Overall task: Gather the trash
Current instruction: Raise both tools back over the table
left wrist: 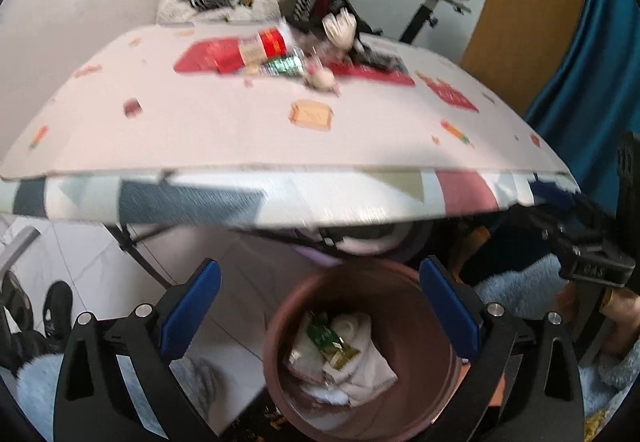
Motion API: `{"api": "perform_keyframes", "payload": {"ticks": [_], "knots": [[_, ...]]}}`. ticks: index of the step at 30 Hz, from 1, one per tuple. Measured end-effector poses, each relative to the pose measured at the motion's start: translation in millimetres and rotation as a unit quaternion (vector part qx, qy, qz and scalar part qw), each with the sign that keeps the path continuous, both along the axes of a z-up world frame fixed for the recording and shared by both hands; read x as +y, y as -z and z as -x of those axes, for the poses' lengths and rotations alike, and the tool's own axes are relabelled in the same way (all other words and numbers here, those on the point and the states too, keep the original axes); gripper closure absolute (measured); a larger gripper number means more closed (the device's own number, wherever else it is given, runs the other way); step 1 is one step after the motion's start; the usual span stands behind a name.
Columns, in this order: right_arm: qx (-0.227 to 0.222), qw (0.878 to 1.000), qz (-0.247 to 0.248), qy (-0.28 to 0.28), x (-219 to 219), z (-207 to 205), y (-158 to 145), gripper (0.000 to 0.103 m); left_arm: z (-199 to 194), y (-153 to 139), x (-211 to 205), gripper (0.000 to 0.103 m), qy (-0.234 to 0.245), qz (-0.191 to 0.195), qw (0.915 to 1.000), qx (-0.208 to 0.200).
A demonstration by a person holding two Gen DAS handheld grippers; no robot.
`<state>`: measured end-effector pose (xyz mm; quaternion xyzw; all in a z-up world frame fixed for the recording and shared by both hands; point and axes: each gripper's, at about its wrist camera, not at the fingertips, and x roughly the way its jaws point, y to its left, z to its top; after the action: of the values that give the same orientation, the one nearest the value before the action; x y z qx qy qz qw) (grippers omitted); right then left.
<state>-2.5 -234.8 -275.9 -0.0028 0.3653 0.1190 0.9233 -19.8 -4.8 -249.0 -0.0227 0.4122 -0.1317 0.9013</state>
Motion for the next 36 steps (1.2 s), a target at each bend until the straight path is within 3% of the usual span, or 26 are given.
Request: {"api": "perform_keyframes", "payload": {"ticks": [13,22,28,32,36], "knots": [[-0.004,0.999,-0.048,0.011,-19,-22,-18,0.006,-39,-63,35,0.006,-0.055,-0.024,0.9938,-0.094],[-0.012,1.000,0.002,0.024,-33,-69,-43,0.006,-80,-84,50,0.006,-0.066,-0.031,0.9906,-0.116],[-0.016,0.999,0.025,0.040,-51,-140,-56,0.006,-115,-82,59,0.006,-0.065,-0.024,0.9919,-0.106],[0.000,0.998,0.015,0.060,-59,-207,-52,0.007,-140,-75,68,0.006,-0.082,-0.011,0.9925,-0.090],[0.036,0.996,0.000,0.085,-64,-269,-37,0.027,-163,-64,74,0.006,-0.099,-0.006,0.9924,-0.073]]}}
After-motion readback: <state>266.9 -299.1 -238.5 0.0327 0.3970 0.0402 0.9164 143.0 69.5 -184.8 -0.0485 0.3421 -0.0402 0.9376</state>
